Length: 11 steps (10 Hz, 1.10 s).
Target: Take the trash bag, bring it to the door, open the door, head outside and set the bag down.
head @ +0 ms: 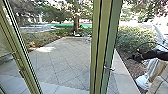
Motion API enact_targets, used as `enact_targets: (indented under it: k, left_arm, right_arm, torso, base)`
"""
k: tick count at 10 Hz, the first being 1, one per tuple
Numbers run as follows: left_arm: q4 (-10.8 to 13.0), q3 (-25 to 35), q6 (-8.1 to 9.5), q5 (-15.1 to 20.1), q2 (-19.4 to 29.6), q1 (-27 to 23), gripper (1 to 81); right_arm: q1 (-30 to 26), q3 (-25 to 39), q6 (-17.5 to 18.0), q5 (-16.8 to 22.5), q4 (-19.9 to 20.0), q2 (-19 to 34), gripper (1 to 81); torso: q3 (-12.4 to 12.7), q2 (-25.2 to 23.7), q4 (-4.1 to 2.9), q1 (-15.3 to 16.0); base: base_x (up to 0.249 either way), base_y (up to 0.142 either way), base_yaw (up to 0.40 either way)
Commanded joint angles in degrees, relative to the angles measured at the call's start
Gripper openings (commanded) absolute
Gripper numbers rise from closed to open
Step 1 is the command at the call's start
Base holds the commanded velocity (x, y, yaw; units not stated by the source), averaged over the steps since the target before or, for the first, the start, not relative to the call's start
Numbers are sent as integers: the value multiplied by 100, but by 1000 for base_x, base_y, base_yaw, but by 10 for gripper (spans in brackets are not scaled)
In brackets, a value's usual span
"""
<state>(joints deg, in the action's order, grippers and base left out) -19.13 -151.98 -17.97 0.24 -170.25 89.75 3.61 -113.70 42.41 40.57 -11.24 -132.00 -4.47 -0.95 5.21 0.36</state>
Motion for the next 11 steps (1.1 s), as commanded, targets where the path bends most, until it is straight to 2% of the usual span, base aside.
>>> enact_targets:
  k: [1, 5, 11]
  left_arm:
    - [-100, 28, -22, 415, -18, -190, 10]
    - [-188, 28, -22, 415, -27, -190, 10]
    - [-364, 19, -22, 415, -35, -207, 10]
  right_arm:
    - [-1094, -160, -225, -410, -896, 48, 811]
    - [-1120, -635, -216, -454, -1732, -215, 811]
    - [-1270, -1030, -339, -427, -2532, -470, 811]
  torso:
    - [0, 0, 0, 0]
    - [2, 0, 0, -2]
    - [2, 0, 0, -9]
  base:
    - [0, 0, 0]
    - [0, 0, 0]
    - [0, 0, 0]
